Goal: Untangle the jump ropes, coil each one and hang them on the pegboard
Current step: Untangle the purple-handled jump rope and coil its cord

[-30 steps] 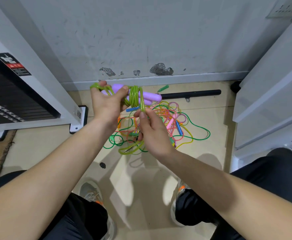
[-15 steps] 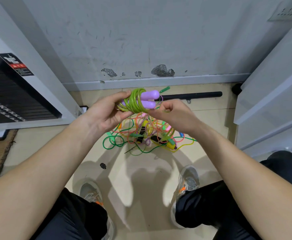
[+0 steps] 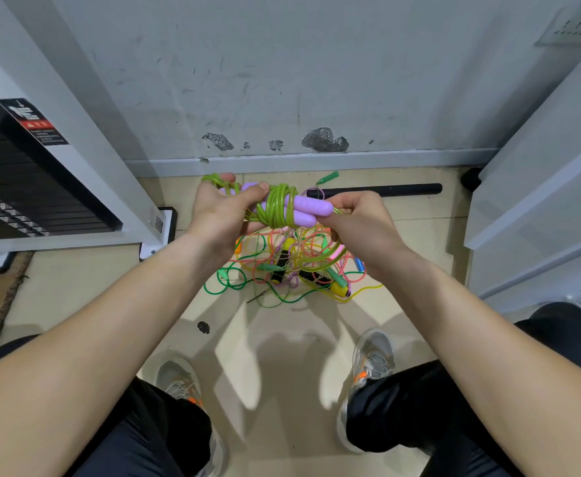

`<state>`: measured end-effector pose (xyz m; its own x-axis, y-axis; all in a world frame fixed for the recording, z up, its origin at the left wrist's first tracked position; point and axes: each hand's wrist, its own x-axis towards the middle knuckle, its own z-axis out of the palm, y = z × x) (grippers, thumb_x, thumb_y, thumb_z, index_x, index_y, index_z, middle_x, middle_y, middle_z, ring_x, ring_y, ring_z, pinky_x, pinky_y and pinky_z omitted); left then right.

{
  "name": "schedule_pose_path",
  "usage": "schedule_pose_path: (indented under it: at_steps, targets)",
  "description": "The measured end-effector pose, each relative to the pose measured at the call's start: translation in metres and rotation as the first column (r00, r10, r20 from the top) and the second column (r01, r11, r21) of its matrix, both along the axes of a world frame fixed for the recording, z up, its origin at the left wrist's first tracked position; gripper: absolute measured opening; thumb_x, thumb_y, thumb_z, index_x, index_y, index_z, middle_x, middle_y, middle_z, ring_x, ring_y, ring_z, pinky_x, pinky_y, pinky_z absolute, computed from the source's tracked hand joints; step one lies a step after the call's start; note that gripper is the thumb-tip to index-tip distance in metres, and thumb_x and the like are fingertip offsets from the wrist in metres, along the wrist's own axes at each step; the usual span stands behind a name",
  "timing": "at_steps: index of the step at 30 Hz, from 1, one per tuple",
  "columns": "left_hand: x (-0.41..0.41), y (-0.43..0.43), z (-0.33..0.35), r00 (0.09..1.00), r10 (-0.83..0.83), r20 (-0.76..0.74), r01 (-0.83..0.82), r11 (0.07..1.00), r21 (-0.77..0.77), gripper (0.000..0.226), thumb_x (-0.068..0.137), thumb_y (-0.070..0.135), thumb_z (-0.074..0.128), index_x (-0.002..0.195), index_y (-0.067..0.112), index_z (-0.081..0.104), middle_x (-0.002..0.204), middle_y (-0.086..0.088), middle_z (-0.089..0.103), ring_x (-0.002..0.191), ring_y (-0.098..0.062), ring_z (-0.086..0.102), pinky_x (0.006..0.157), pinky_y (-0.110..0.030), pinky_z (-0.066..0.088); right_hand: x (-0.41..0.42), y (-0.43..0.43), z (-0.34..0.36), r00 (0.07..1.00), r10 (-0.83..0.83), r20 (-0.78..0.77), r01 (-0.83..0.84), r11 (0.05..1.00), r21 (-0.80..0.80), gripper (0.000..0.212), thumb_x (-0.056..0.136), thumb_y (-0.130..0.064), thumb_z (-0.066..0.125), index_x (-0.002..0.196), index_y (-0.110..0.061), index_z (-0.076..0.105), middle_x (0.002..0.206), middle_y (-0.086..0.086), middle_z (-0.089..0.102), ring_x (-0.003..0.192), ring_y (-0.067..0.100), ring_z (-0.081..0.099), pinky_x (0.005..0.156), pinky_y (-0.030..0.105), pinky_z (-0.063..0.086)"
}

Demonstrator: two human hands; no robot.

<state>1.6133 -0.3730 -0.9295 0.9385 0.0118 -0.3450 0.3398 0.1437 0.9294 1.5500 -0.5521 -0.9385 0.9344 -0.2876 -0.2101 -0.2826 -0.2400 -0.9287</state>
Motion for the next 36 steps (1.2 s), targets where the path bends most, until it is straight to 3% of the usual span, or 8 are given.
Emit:
schedule_pose_path:
  at_steps: [4,8,12,15,23,29,32,36]
  targets:
    - [-0.004,-0.003,-0.007,0.995,0.103,-0.007,-0.103,0.995,0.001,0.049,0.087,0.010,0.075,0.121,0.011,0.039,0.127,-0.020,0.056,0.070,-0.015,0.065,0.048,-0.025,0.054,-0.004,0.014,0.005,0.998,-0.064,-0.013,0.066,0.985,0.161,0.016,0.089,-0.011,0.061,0.079,-0.018,0.071,0.051,-0.006,0.055,0.055,0.013,0.049,0.060,0.028,0.036]
    - [-0.005,-0.004,-0.015,0.978,0.205,0.031,-0.206,0.978,0.032,0.050,0.086,0.014,0.076,0.119,0.014,0.039,0.117,-0.013,0.051,0.070,-0.013,0.062,0.053,-0.030,0.058,-0.009,0.030,0.006,0.996,-0.089,0.006,0.084,0.964,0.252,0.017,0.092,-0.012,0.057,0.087,-0.016,0.072,0.068,-0.005,0.066,0.061,0.011,0.058,0.066,0.034,0.047]
    - [-0.012,-0.012,-0.027,0.964,0.261,0.056,-0.263,0.965,0.020,0.056,0.085,0.015,0.077,0.126,0.010,0.039,0.113,-0.009,0.046,0.071,-0.014,0.059,0.050,-0.027,0.054,-0.014,0.042,-0.010,0.981,-0.161,0.105,0.142,0.975,0.171,0.016,0.085,-0.031,0.074,0.084,-0.015,0.074,0.063,-0.010,0.060,0.060,0.019,0.060,0.065,0.039,0.051]
    - [-0.013,-0.018,-0.032,0.951,0.310,-0.002,-0.310,0.950,-0.022,0.059,0.085,0.015,0.077,0.128,0.009,0.038,0.112,-0.008,0.047,0.078,-0.021,0.060,0.049,-0.026,0.054,-0.014,0.046,-0.015,0.976,-0.145,0.160,0.159,0.984,-0.079,0.027,0.088,-0.044,0.068,0.082,-0.018,0.070,0.059,-0.011,0.061,0.065,0.029,0.067,0.066,0.043,0.053]
    - [-0.006,-0.021,-0.048,0.942,0.330,-0.054,-0.328,0.943,0.050,0.075,0.063,0.039,0.084,0.119,0.019,0.039,0.126,-0.010,0.048,0.094,-0.030,0.067,0.067,-0.040,0.061,-0.006,0.040,-0.018,0.985,0.010,0.172,0.094,0.804,-0.587,0.032,0.101,-0.040,0.052,0.104,-0.011,0.066,0.084,0.012,0.063,0.076,0.022,0.041,0.064,0.031,0.021]
    - [0.003,-0.024,-0.060,0.944,0.328,0.026,-0.329,0.935,0.133,0.065,0.046,0.059,0.078,0.093,0.046,0.034,0.127,-0.005,0.045,0.106,-0.033,0.065,0.085,-0.050,0.058,0.007,0.045,-0.021,0.979,-0.155,0.132,0.202,0.819,-0.538,0.025,0.095,-0.040,0.062,0.099,-0.017,0.071,0.083,0.006,0.066,0.080,0.028,0.051,0.064,0.033,0.030]
    - [0.004,-0.025,-0.051,0.942,0.322,0.091,-0.332,0.932,0.145,0.066,0.050,0.057,0.079,0.096,0.040,0.035,0.127,-0.005,0.040,0.107,-0.035,0.063,0.083,-0.051,0.058,0.013,0.047,-0.021,0.952,-0.277,0.133,0.307,0.857,-0.414,0.026,0.089,-0.043,0.070,0.103,-0.022,0.073,0.091,0.004,0.069,0.091,0.029,0.060,0.067,0.033,0.039]
    - [0.005,-0.026,-0.053,0.939,0.327,0.110,-0.342,0.922,0.180,0.077,0.054,0.056,0.078,0.110,0.024,0.036,0.125,0.000,0.034,0.103,-0.030,0.062,0.076,-0.048,0.060,0.015,0.052,-0.021,0.975,-0.179,0.128,0.220,0.786,-0.578,0.027,0.096,-0.045,0.059,0.110,-0.025,0.069,0.099,0.005,0.069,0.100,0.031,0.059,0.068,0.033,0.035]
